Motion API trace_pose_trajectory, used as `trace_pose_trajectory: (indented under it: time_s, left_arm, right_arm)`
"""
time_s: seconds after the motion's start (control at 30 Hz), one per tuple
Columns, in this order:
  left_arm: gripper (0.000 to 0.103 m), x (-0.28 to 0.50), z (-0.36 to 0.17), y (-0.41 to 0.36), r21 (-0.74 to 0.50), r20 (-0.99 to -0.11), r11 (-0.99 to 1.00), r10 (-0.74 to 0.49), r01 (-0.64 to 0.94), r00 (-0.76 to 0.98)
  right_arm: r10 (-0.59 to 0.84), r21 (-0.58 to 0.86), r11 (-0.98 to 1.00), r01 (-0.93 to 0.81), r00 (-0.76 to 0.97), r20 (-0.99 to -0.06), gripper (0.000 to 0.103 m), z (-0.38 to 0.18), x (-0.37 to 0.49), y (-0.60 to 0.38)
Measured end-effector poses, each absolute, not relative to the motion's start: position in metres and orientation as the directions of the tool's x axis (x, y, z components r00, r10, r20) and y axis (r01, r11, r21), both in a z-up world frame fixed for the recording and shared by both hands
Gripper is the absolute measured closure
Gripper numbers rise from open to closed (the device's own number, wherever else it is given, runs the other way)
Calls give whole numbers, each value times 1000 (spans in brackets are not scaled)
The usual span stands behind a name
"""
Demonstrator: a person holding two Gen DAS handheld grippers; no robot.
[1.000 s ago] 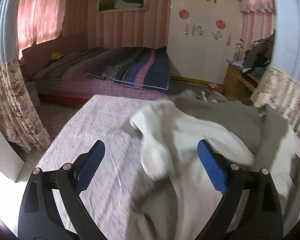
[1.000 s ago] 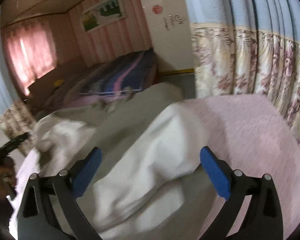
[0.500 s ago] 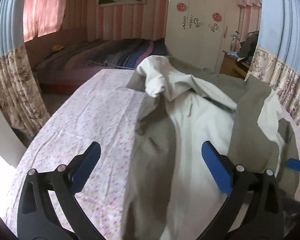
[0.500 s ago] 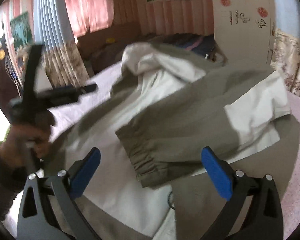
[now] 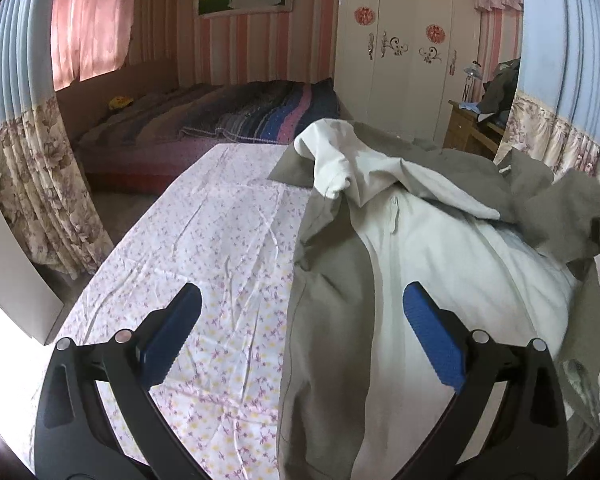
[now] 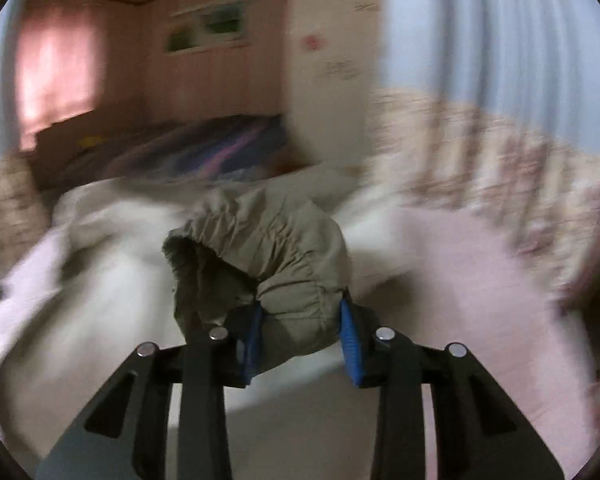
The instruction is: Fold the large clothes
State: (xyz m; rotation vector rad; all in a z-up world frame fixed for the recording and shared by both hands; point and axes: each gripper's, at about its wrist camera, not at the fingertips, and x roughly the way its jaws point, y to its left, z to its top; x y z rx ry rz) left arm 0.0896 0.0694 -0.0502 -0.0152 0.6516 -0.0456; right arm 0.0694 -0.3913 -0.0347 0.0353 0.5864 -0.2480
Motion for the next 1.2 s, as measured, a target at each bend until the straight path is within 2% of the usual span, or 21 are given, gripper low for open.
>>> trace_pose_trajectory:
  time_s: [0.1, 0.23, 0.33, 0.37, 0.4, 0.43, 0.5, 0.57, 0.73, 0.9, 1.03, 1.2]
  left_arm:
    - [3, 96, -47, 67, -28, -603, 999, -46, 37, 796]
    - [3, 103, -46, 65, -5, -604, 999, -28, 32, 796]
    - [3, 114, -43, 63, 7, -607, 999, -21, 32, 794]
    - [3, 119, -42, 62, 16, -606, 999, -17, 34, 795]
    - [3, 125, -39, 61, 30, -603, 999, -10, 36, 798]
    - [3, 131, -36, 60, 43, -599, 998, -2, 35, 801]
    - [3, 142, -28, 60, 54, -590, 998, 4, 34, 807]
    - [3, 155, -20, 62, 55, -584, 998, 10, 28, 811]
    - [3, 201, 2, 61, 59, -568, 998, 13, 25, 823]
    - [3, 265, -2, 60, 19, -609, 1000, 1, 14, 793]
    - [3, 317, -21, 66, 19, -659, 1000, 25, -16, 751]
    - [3, 353, -48, 72, 45, -707, 999, 37, -6, 707]
  right_arm:
    - [-388, -52, 896, 441, 720, -575, 70, -50, 69, -489]
    - [-583, -63, 728, 683, 567, -582, 70, -66, 28, -595]
    - [-581, -45, 677, 735, 496, -645, 69, -83, 12, -645]
    - [-574, -55, 677, 734, 480, -663, 59, -86, 10, -651]
    - [-585, -88, 673, 734, 457, -670, 32, -87, 9, -654]
    - [-600, -104, 670, 735, 454, -659, 22, -82, 5, -654]
    - [-630, -94, 655, 750, 472, -617, 14, -67, -4, -649]
    - [-642, -75, 662, 746, 512, -571, 14, -47, -2, -638]
    - [-509, -61, 823, 565, 685, -521, 9, -13, 63, -589]
    - [-254, 0, 952, 305, 795, -551, 7, -10, 169, -514]
    - [-56, 52, 992, 111, 786, -616, 7, -30, 265, -458]
    - [-6, 50, 997, 59, 706, -708, 7, -80, 360, -408]
